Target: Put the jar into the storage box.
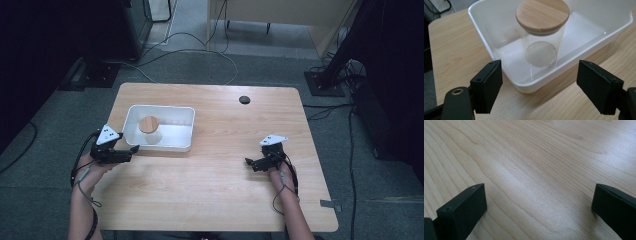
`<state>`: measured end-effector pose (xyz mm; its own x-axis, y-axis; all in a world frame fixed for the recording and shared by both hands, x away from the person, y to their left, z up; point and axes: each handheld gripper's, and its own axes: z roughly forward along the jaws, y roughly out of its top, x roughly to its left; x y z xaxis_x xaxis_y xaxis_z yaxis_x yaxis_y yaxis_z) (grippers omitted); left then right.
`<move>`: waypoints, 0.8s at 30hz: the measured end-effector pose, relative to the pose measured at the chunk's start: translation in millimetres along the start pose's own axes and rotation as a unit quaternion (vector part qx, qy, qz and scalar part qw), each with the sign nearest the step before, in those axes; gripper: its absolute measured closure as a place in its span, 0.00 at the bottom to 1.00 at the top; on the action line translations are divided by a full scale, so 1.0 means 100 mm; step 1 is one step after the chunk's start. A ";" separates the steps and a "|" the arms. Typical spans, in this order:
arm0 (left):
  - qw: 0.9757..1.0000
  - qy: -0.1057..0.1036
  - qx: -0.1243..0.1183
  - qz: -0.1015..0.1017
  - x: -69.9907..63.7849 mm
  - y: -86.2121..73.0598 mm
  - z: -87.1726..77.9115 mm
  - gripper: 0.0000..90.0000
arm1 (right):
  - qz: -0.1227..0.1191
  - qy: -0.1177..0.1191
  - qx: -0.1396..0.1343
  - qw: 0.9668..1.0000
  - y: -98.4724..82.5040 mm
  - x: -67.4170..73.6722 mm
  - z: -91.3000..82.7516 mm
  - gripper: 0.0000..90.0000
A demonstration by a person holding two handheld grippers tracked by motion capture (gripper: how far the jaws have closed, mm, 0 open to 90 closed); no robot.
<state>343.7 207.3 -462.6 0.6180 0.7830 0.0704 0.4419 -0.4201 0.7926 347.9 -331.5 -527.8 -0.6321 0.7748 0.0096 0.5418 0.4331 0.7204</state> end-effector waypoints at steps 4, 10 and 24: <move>1.000 -0.005 0.003 0.003 0.00 -0.02 0.01 0.24 | 0.001 0.000 0.000 1.000 0.00 0.00 0.00 0.00; 1.000 -0.013 0.023 0.007 0.00 -0.07 0.06 0.23 | 0.001 0.000 0.001 1.000 0.00 0.00 0.00 0.00; 0.999 -0.018 0.042 0.004 0.05 -0.16 0.07 0.23 | 0.000 0.000 0.000 1.000 0.00 0.00 0.00 0.00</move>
<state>344.1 215.2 -479.0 0.6438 0.7634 0.0526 0.4891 -0.4634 0.7389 347.8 -331.5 -527.8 -0.6315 0.7753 0.0097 0.5422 0.4327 0.7203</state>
